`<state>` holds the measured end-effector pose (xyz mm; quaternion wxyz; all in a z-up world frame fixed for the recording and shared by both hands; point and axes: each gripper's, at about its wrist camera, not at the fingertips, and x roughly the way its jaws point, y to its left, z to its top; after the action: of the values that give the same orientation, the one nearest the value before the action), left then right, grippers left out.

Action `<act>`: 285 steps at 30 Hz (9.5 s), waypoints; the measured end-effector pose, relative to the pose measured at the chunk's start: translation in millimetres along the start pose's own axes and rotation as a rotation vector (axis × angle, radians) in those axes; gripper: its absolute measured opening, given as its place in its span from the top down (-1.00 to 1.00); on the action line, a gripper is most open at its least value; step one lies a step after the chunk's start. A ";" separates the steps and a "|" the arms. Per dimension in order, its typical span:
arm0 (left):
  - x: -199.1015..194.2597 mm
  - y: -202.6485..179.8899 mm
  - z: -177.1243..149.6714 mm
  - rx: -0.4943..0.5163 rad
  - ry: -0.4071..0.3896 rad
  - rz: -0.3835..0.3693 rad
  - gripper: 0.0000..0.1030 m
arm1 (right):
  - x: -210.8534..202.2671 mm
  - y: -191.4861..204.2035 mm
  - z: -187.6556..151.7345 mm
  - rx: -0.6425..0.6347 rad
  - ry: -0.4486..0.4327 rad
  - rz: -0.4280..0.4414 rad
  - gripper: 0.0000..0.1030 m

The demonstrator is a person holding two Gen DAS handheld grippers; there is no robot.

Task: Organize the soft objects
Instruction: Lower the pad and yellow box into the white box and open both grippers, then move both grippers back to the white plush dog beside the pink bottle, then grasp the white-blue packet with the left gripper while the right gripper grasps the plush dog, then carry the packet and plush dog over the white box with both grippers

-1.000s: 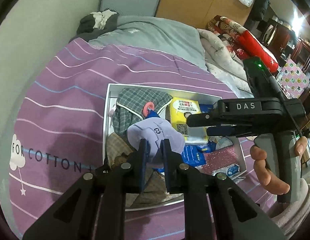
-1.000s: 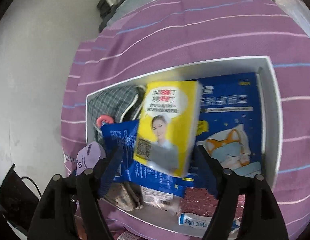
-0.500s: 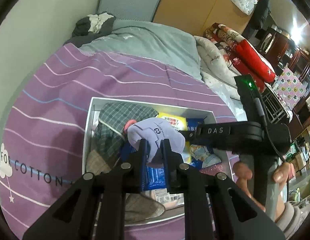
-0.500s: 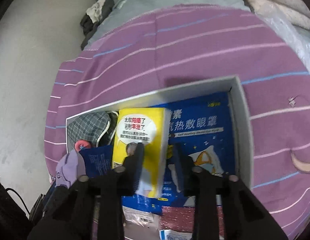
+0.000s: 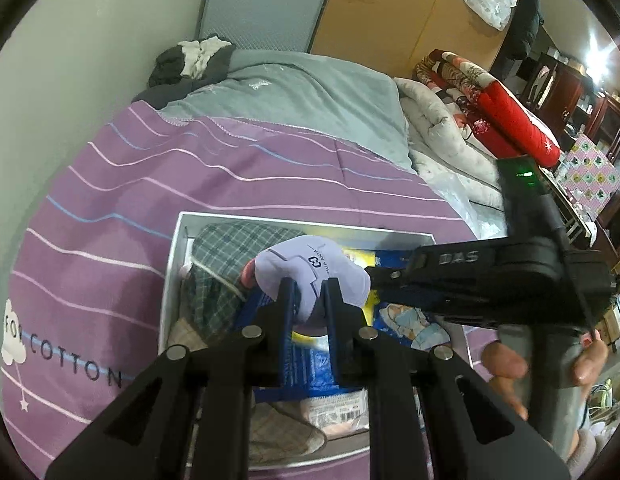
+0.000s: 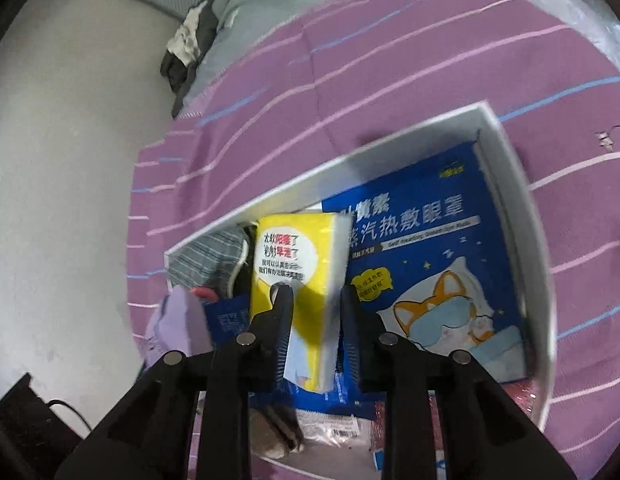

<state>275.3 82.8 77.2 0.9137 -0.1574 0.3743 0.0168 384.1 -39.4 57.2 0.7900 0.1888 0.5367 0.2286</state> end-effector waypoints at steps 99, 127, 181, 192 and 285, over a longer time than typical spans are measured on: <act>-93.6 -37.1 -143.5 0.116 0.134 -0.013 0.16 | -132.3 -53.7 -276.4 -0.421 -0.435 -0.180 -0.54; -23.0 -81.7 -117.5 0.363 0.349 -0.114 0.16 | -105.3 -73.3 -257.3 -0.366 -0.316 -0.119 -0.45; -27.9 -93.0 -101.5 0.472 0.313 -0.054 0.99 | -127.9 -95.4 -241.9 -0.187 -0.257 0.038 -0.45; -29.1 -91.4 -105.0 0.573 0.418 0.051 0.99 | -129.2 -94.6 -244.3 -0.177 -0.247 0.054 -0.45; -54.2 -62.1 -68.8 0.458 0.246 -0.016 0.95 | -126.9 -77.7 -228.1 -0.146 -0.252 0.136 0.25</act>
<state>198.9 7.8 85.6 0.8732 0.0496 0.4755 -0.0949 142.8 -162.9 31.2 0.8454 0.1938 0.4015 0.2944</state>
